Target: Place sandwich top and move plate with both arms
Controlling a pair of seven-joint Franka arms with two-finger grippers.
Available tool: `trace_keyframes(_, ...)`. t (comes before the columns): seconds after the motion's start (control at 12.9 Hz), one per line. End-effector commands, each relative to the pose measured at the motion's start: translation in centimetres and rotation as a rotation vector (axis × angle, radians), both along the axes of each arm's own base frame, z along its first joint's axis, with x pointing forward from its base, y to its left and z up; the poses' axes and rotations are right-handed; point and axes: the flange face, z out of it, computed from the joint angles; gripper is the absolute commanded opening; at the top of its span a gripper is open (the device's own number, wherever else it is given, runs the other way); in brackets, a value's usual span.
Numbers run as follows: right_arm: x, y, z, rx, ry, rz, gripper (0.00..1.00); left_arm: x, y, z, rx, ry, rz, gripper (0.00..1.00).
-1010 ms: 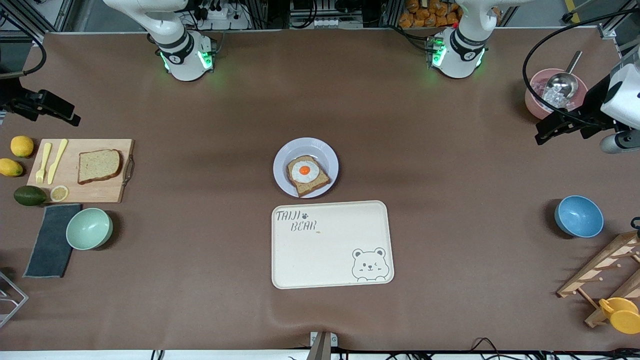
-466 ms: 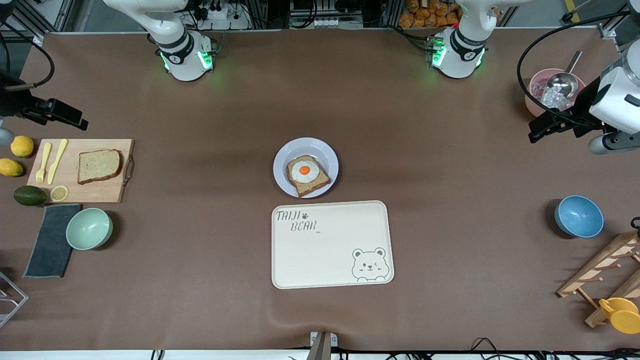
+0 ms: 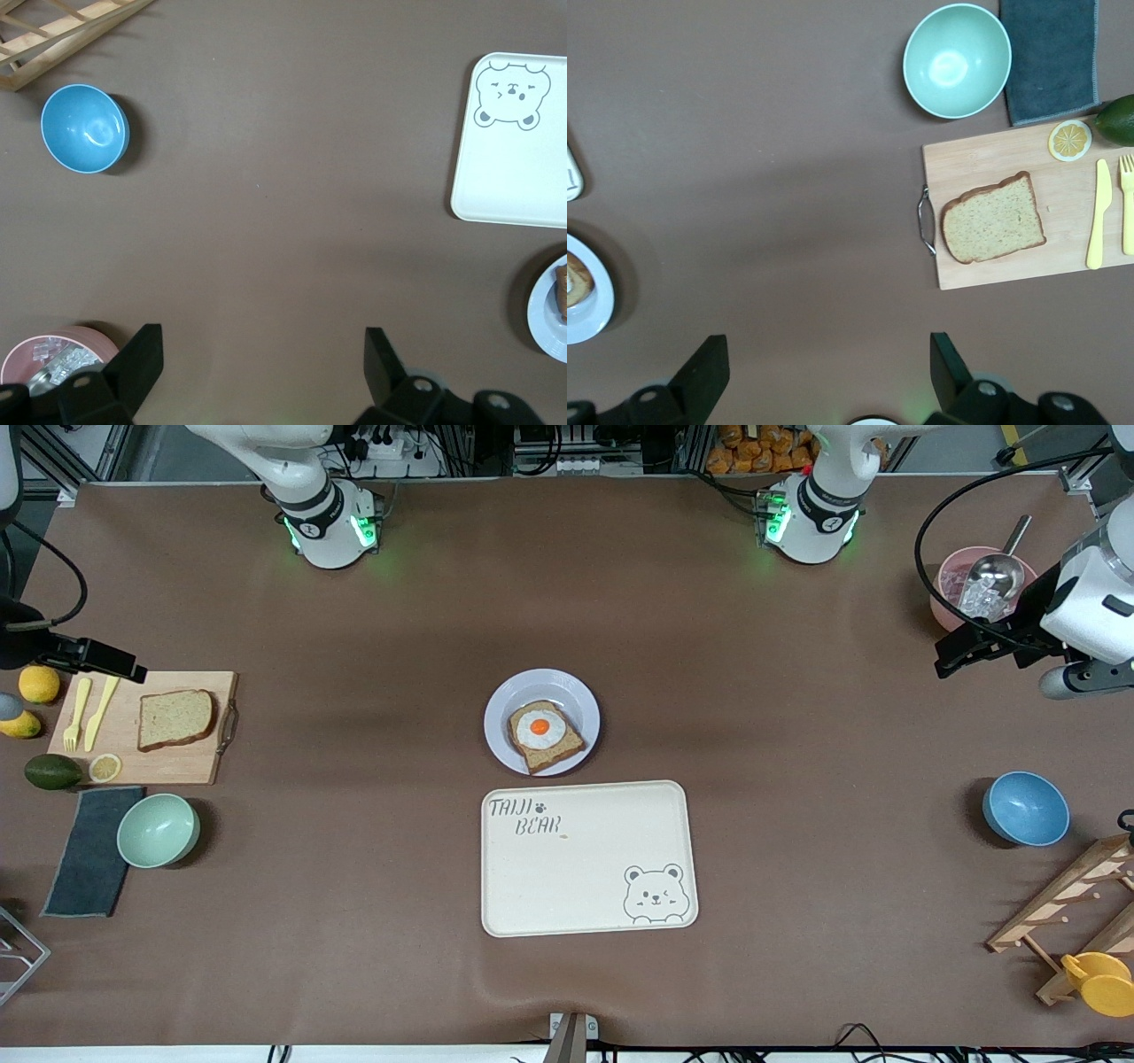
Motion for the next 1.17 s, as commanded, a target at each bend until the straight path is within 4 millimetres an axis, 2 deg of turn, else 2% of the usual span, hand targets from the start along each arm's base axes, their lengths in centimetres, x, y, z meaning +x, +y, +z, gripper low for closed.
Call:
trace_keyframes(0.0,0.0,-2.7,-1.4,0.041,0.004,-0.005,1.00,-0.4,0.0,0.2,0.000,0.002,0.009,1.00)
trace_keyframes(0.16,0.4,-6.3,-3.8,0.075,0.012,-0.014,1.00,-0.3,-0.1,0.2,-0.016,-0.001,0.010,1.00)
trace_keyframes(0.47,1.2,-10.4,-7.6,0.090,0.015,-0.002,1.00,-0.1,0.2,0.3,-0.031,-0.013,0.019,1.00)
trace_keyframes(0.62,1.4,-13.2,-10.7,0.106,0.022,0.012,1.00,-0.5,1.3,0.7,-0.031,-0.013,0.034,1.00)
trace_keyframes(1.09,0.9,-20.1,-16.7,0.136,-0.009,0.103,1.00,-0.7,1.6,1.1,-0.050,-0.010,0.036,1.00)
